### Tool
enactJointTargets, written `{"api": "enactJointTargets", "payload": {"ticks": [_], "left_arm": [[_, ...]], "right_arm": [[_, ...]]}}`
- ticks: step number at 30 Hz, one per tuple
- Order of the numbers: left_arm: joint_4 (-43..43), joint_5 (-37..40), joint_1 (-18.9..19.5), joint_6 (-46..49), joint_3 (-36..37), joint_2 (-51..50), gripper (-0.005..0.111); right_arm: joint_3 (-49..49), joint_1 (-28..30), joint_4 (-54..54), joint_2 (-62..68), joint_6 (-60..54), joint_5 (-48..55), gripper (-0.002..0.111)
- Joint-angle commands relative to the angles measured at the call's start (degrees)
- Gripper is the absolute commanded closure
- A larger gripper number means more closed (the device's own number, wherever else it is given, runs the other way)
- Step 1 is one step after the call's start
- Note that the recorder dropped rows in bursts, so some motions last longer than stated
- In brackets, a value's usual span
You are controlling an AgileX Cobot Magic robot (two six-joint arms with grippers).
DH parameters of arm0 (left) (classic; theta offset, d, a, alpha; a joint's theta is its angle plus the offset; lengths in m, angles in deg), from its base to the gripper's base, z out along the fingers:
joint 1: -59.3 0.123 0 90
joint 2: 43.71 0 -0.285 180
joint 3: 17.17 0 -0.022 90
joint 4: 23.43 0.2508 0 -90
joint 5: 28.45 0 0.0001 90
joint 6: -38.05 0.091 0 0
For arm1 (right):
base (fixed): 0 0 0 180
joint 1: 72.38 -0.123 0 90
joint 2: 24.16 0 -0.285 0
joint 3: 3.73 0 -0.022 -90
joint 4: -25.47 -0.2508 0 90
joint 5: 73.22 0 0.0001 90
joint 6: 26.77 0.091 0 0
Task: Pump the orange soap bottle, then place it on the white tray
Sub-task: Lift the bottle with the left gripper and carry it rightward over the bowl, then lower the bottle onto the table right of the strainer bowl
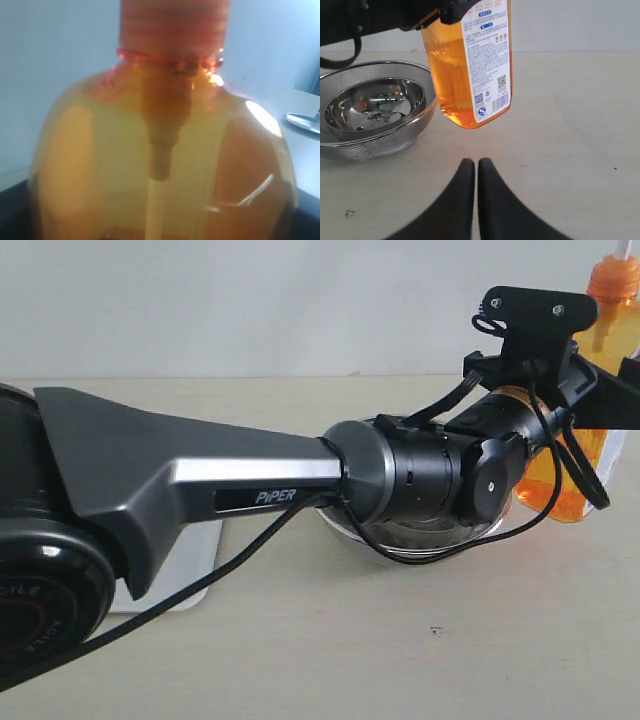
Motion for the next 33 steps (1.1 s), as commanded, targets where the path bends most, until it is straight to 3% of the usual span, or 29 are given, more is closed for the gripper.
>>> {"api": "enactJointTargets", "payload": {"ticks": [1, 13, 33], "left_arm": [[-0.7, -6.7, -0.1, 2.1, -1.4, 0.2, 0.102], [-2.1, -10.2, -0.1, 4.5, -1.4, -2.1, 0.102], [-13.2, -10.9, -0.1, 11.0, -1.3, -2.5, 0.102]], "right_arm": [[0.0, 0.1, 0.0, -0.3, -0.2, -0.4, 0.108], [0.0, 0.1, 0.0, -0.3, -0.2, -0.5, 0.108], [0.0, 0.1, 0.0, -0.3, -0.2, -0.5, 0.108]]}}
